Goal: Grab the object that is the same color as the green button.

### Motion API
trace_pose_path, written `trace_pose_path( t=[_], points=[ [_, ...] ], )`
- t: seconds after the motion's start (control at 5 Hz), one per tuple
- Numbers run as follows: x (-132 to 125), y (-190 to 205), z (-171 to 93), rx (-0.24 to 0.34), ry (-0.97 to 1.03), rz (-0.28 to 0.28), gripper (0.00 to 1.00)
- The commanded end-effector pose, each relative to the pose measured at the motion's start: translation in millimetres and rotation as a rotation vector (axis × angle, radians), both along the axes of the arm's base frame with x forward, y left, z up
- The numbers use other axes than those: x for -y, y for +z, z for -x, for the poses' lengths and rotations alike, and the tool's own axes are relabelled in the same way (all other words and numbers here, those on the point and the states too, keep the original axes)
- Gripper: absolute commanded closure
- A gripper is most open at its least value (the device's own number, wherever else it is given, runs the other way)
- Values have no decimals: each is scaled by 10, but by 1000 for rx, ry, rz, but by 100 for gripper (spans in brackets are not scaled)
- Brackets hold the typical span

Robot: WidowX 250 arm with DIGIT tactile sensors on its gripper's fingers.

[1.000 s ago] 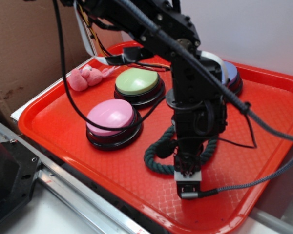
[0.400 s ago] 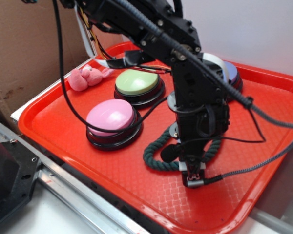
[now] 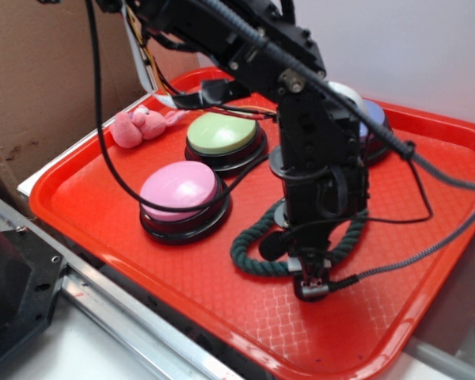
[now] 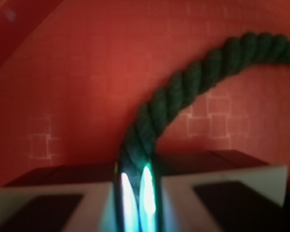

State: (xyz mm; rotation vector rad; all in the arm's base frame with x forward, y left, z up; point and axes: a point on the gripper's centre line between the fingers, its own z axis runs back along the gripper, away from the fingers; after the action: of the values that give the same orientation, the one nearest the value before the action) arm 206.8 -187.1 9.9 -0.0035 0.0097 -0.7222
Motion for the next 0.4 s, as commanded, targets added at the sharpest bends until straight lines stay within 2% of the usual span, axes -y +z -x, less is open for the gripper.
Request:
trace_pose_path(
  t=[0.0, 0.2],
  points=[
    [-459, 977, -120, 76, 261, 80, 100],
    [-798, 1423, -62, 104, 368, 107, 100]
  ],
)
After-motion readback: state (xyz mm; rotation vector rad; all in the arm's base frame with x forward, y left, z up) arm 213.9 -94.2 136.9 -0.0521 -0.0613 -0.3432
